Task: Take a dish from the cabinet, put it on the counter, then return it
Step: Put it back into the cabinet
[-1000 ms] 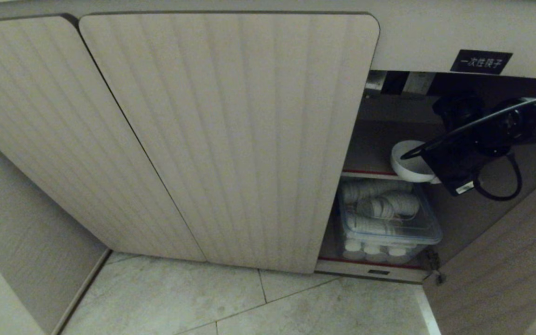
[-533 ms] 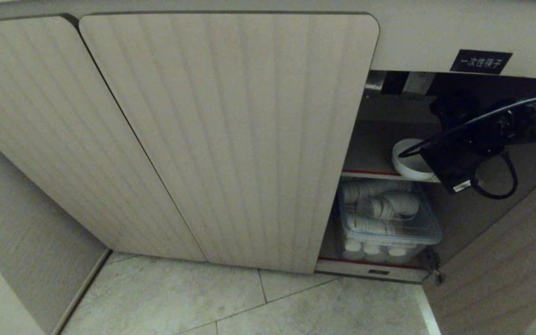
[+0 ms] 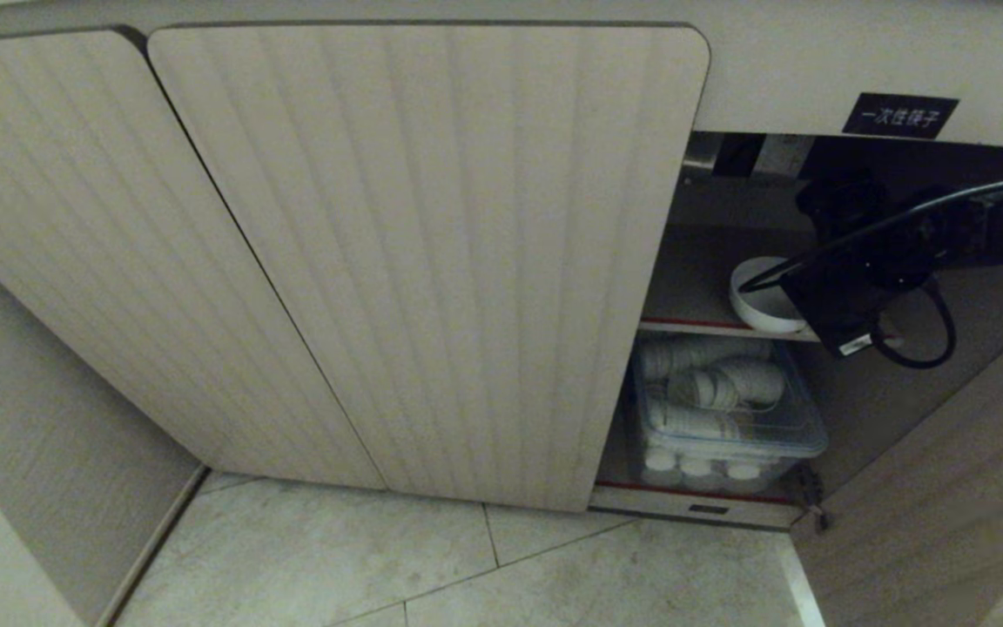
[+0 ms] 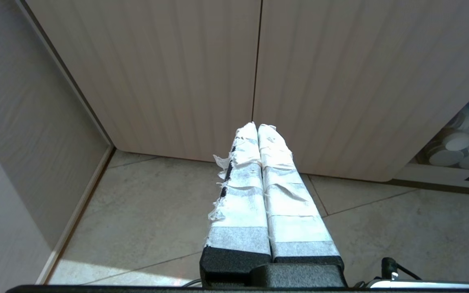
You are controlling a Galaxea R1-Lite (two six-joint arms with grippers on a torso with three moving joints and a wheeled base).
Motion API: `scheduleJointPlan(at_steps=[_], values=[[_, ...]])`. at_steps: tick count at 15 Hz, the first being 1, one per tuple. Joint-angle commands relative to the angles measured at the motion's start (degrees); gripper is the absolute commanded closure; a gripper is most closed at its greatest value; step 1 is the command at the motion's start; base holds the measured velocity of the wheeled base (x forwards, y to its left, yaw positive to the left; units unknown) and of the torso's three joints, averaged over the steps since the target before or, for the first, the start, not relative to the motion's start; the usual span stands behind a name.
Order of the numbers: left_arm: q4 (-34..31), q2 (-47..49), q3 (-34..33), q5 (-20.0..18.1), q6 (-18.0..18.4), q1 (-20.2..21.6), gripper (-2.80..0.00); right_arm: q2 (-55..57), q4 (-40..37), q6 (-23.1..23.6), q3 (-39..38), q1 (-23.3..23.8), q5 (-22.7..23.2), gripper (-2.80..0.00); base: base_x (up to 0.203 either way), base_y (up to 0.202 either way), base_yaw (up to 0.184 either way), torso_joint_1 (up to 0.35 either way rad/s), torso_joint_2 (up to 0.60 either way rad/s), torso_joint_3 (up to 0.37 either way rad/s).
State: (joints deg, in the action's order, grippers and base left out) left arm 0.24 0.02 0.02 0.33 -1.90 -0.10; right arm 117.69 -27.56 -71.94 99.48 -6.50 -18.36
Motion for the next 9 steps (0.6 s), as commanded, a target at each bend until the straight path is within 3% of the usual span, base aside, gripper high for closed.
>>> scheduleJointPlan(at_steps=[1,9], values=[[0.02,-0.02,0.05,0.02,-0.03,0.01,0.00,0.09,1.29,-0.75,0.02,-0.01,-0.10,0.00,0.000,0.000,0.000,0.000,0.00,0.000],[0.02,-0.02,-0.02,0.02,-0.03,0.01,0.00,0.88,2.60,-0.84,0.02,-0.01,-0.09,0.00,0.000,0.000,0.000,0.000,0.00,0.000]])
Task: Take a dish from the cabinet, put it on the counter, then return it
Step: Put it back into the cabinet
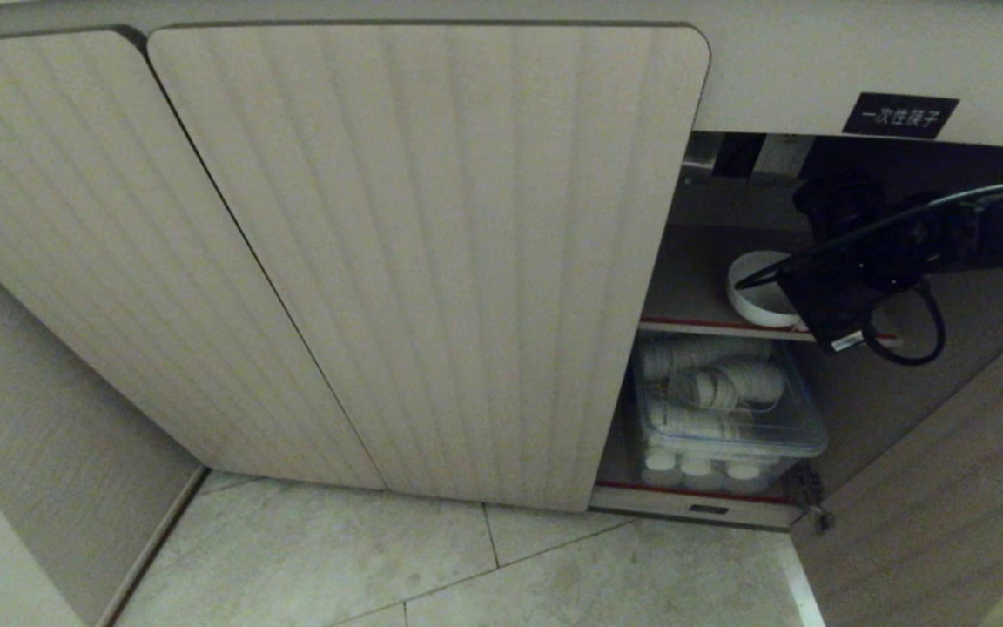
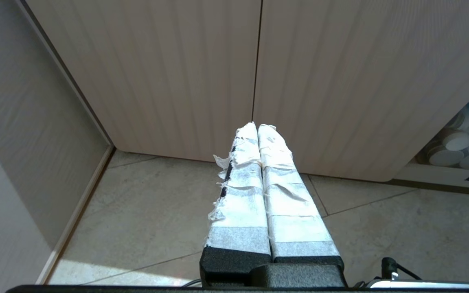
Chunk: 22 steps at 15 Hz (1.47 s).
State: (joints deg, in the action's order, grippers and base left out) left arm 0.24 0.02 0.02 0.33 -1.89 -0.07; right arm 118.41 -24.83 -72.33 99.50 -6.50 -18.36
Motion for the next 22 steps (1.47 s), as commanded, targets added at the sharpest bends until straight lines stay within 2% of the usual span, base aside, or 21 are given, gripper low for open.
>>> scheduleJointPlan(at_steps=[1,9,22], values=[[0.02,-0.02,-0.02,0.03,-0.04,-0.01,0.00,0.25,-0.13,-0.53,-0.01,-0.01,-0.01,0.00,0.000,0.000,0.000,0.000,0.00,0.000],[0.02,-0.02,-0.02,0.03,-0.04,-0.01,0.00,1.83,0.84,-2.73,2.45,-0.09,-0.01,0.00,0.000,0.000,0.000,0.000,0.00,0.000],[0.02,-0.02,-0.02,0.03,-0.04,-0.01,0.00,3.13,1.65,-3.00,3.23,-0.19,-0.05,0.00,0.000,0.000,0.000,0.000,0.00,0.000]])
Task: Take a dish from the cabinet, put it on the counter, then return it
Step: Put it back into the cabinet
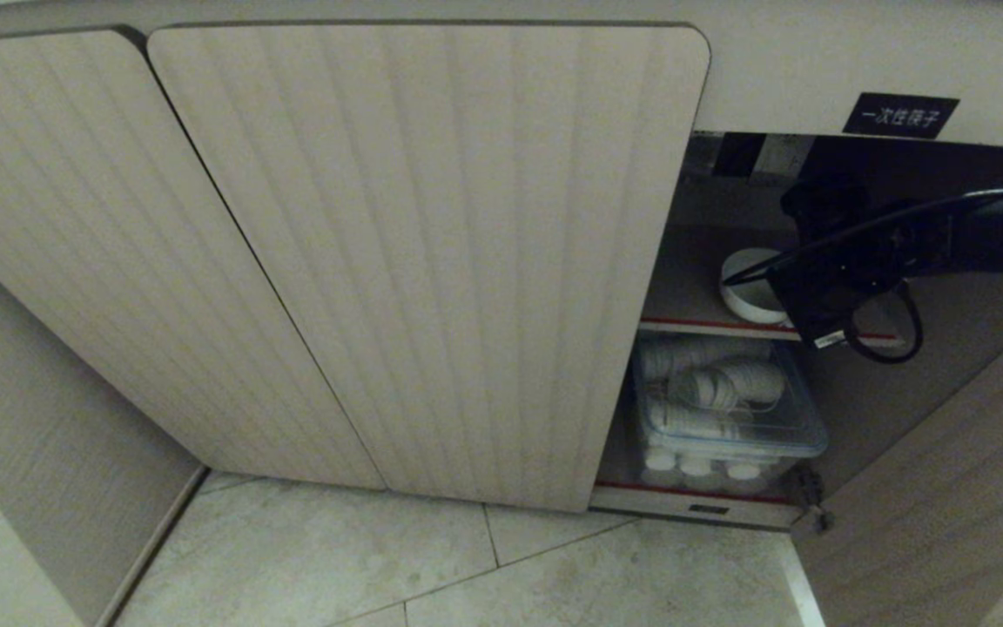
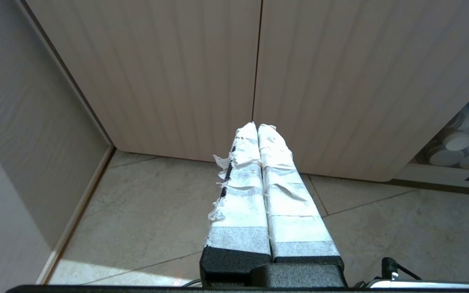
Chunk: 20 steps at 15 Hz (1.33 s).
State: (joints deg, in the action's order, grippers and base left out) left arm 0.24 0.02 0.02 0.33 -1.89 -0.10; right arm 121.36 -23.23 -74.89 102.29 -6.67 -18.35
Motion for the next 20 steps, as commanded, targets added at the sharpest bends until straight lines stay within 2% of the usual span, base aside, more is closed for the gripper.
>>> scheduleJointPlan(at_steps=[1,20], values=[[0.02,-0.02,-0.02,0.02,-0.04,0.01,0.00,0.37,0.20,-0.44,0.54,-0.01,-0.02,0.00,0.000,0.000,0.000,0.000,0.00,0.000],[0.02,-0.02,0.05,0.02,-0.04,0.01,0.00,2.21,2.05,-0.35,1.06,-0.01,-0.28,0.00,0.000,0.000,0.000,0.000,0.00,0.000]])
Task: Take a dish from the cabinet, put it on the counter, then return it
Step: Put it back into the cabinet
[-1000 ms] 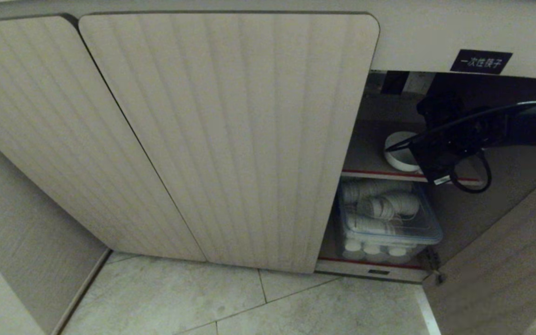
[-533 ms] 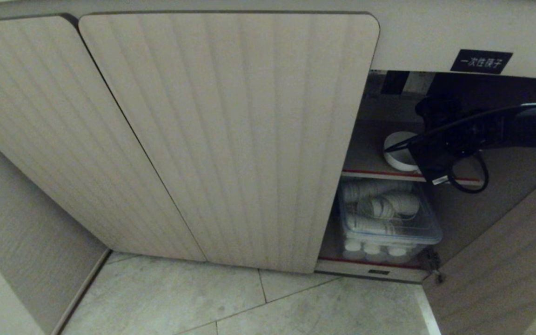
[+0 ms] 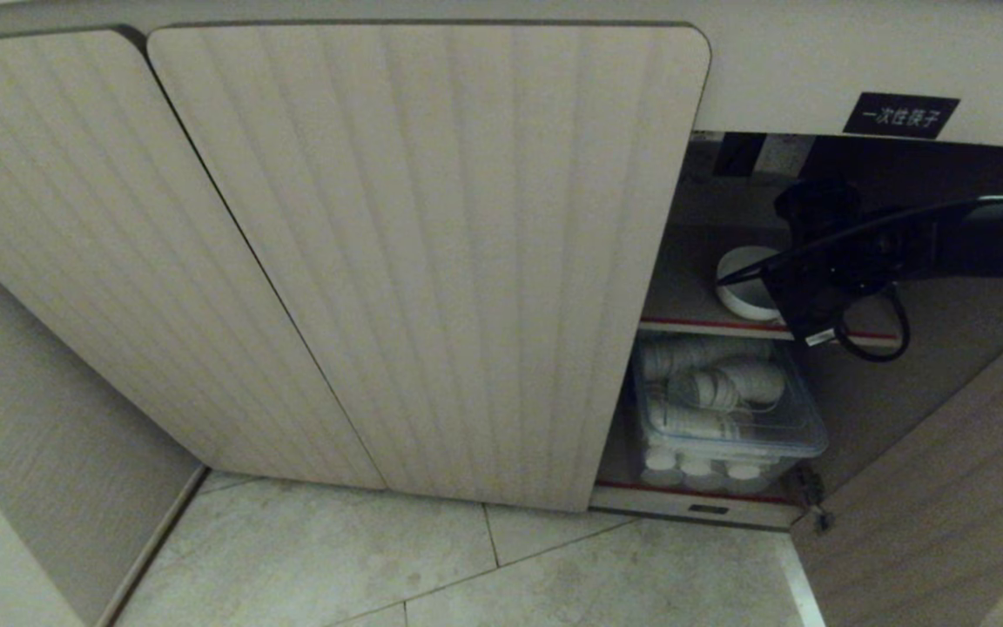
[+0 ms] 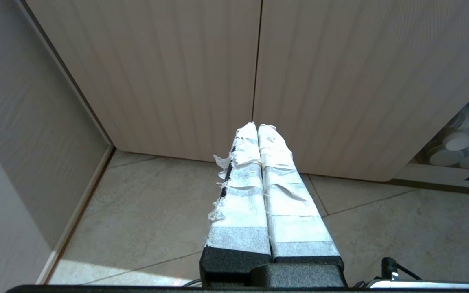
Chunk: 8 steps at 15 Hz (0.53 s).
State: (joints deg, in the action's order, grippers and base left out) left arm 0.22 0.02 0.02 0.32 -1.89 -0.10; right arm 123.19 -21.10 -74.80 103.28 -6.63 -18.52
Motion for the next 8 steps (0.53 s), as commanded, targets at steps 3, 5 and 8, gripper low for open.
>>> scheduleJointPlan(at_steps=[3,5,8], values=[[0.04,-0.02,-0.01,0.04,-0.04,0.01,0.00,0.73,-0.17,-0.43,0.78,-0.05,-0.03,0.00,0.000,0.000,0.000,0.000,0.00,0.000],[0.04,-0.02,-0.02,0.04,-0.04,0.01,0.00,0.82,-0.17,-0.35,0.87,-0.05,-0.03,0.00,0.000,0.000,0.000,0.000,0.00,0.000],[0.04,-0.02,-0.02,0.04,-0.04,0.01,0.00,0.82,-0.26,-0.43,0.78,-0.01,-0.03,0.00,0.000,0.000,0.000,0.000,0.00,0.000]])
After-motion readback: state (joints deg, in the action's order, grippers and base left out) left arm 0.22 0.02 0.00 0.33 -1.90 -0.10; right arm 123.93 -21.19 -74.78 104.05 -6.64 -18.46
